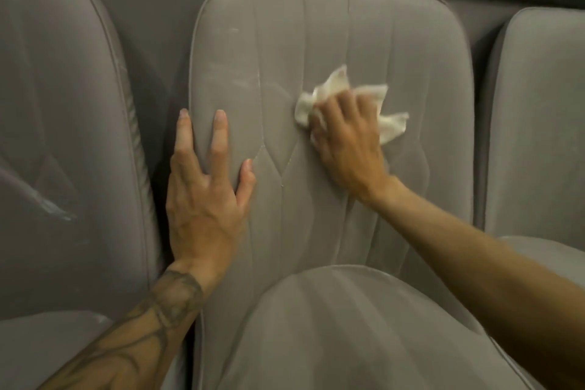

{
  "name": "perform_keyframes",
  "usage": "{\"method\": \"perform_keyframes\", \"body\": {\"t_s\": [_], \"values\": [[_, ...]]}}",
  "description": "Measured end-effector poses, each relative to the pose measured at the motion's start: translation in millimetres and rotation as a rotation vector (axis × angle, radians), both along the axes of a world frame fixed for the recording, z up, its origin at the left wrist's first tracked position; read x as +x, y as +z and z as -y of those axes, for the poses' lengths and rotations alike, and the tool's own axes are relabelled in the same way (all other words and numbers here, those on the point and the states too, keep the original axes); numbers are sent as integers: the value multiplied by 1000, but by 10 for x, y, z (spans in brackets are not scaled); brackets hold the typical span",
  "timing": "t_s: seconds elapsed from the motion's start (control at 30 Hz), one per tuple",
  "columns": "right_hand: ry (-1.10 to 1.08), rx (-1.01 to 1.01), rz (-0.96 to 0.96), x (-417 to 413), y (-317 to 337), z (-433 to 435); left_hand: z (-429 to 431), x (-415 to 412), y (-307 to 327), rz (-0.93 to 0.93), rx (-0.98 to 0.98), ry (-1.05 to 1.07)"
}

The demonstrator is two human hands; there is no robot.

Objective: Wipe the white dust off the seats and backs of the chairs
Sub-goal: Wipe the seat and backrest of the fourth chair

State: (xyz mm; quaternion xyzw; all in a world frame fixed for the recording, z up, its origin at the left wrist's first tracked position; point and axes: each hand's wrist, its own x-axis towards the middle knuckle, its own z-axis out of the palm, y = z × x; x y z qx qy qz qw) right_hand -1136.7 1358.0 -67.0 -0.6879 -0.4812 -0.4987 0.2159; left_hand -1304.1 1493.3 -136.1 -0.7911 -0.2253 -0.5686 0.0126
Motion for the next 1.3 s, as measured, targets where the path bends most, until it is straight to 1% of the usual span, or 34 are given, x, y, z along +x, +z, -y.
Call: {"method": "perform_keyframes", "body": {"t_s": [0.03,0.07,0.1,0.17,0.23,0.27,0.33,0.37,0.43,0.5,0.53,0.57,0.6,0.7,0.73,0.8,0.87,0.93,0.97,1.03,1.07,1.1,1.13,1.23,1.27,1.3], "values": [[12,-95,28,5,-71,89,9,-7,-2,-1,0,0],[12,-150,57,49,15,135,16,-12,-5,2,6,-3],[-8,-135,90,131,201,106,16,-11,-6,9,15,-4],[-84,75,122,287,705,-103,-8,-1,-4,11,20,-5],[-157,277,50,363,1211,-280,-14,-4,-2,3,11,-7],[-177,323,-3,378,1318,-329,-10,-7,-6,1,11,-7],[-154,365,-58,333,1141,-351,3,-8,-14,8,19,-10],[-127,331,-72,261,902,-307,-1,-7,-13,11,23,-8],[-32,139,-88,88,315,-152,-18,-2,-8,10,21,4],[37,-94,-31,4,-145,45,-2,-6,-7,4,15,1],[47,-161,7,39,-196,105,12,-10,-5,4,11,-5],[48,-168,29,94,-138,108,18,-15,-4,5,8,-9],[33,-116,42,147,-27,55,13,-19,0,6,8,-10],[-43,171,21,232,305,-178,-8,-23,13,-10,5,-8],[-47,239,-2,223,292,-222,-5,-23,13,-12,3,-11],[-27,268,-60,169,-32,-225,15,-23,5,-2,0,-16],[1,164,-113,61,-575,-124,16,-18,9,4,1,-9],[59,-62,-104,-28,-1149,49,14,-13,17,1,2,-4],[84,-182,-64,-69,-1389,145,17,-17,21,-1,1,-2],[100,-345,45,-105,-1618,305,28,-21,17,0,1,-1],[105,-368,74,-67,-1567,321,31,-20,15,5,1,0],[102,-343,79,-22,-1440,280,25,-16,16,9,2,0],[89,-270,49,6,-1270,204,16,-12,18,8,2,-2],[-16,99,-71,125,-739,-69,5,-7,16,6,10,15],[-28,153,-101,112,-706,-120,11,-7,14,5,12,18],[-20,160,-110,76,-795,-140,16,-9,14,4,14,17]]}}
